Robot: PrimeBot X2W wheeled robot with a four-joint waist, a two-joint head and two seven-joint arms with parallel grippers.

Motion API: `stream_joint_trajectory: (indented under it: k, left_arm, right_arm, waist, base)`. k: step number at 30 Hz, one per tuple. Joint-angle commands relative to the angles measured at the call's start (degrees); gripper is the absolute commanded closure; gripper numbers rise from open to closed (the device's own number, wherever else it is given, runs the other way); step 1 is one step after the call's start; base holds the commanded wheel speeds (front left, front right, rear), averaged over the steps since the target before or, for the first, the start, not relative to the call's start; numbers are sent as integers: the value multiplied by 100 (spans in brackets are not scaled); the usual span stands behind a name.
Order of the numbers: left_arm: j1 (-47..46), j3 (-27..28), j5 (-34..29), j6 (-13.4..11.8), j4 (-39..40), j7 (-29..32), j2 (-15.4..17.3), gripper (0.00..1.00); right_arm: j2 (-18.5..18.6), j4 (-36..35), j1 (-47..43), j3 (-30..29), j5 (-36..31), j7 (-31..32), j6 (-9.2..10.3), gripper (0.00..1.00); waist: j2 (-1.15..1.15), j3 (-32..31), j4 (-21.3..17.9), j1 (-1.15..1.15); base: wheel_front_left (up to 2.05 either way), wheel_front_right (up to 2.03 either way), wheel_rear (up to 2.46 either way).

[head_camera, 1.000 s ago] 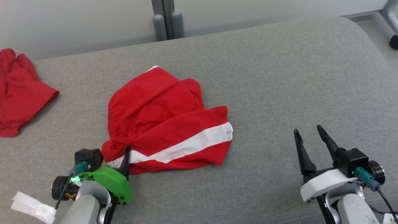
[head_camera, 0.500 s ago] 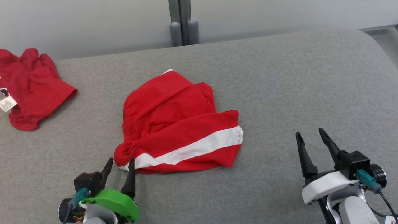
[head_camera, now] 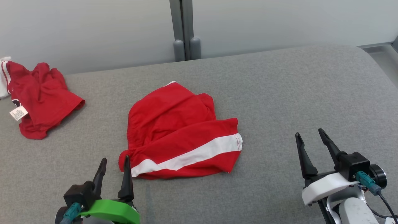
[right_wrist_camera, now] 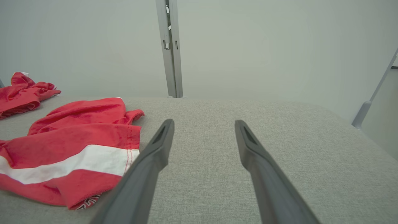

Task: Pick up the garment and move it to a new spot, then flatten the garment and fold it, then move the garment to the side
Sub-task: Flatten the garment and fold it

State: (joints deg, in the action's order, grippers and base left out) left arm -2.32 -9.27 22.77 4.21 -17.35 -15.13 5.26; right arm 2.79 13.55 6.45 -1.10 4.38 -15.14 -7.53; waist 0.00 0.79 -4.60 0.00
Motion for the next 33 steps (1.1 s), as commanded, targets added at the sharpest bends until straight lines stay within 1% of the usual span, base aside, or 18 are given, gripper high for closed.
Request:
stream_joint_trajectory:
  k: [1,7,13,22,26,33]
  left_arm:
    - [114,63,-79,47,27,-2,-32,0]
    - [296,265,-210,165,72,-3,-161,0]
    - [327,341,-296,235,20,-3,-204,0]
    - [242,374,-364,276,-16,-2,-231,0]
    - [171,298,-317,288,-12,-3,-232,0]
    - [50,219,-296,292,4,-3,-229,0]
  right_arm:
    - [20,-23,-75,5,-23,-1,8,0]
    - [20,24,-109,45,-14,-1,8,0]
    - [20,107,-102,81,-4,-1,8,0]
    - [20,377,91,205,-11,-2,8,0]
    - [19,741,354,359,-127,-1,8,0]
    - [20,1973,1222,745,-313,-1,8,0]
  waist:
    - [0,-43,-9,0]
    - [0,-107,0,0]
    - [0,-127,22,0]
    - [0,-78,72,0]
    - [0,-6,173,0]
    - [0,244,480,0]
  base:
    - [0,0,0]
    - [0,0,0]
    - [0,0,0]
    - [0,0,0]
    - [0,0,0]
    - [0,0,0]
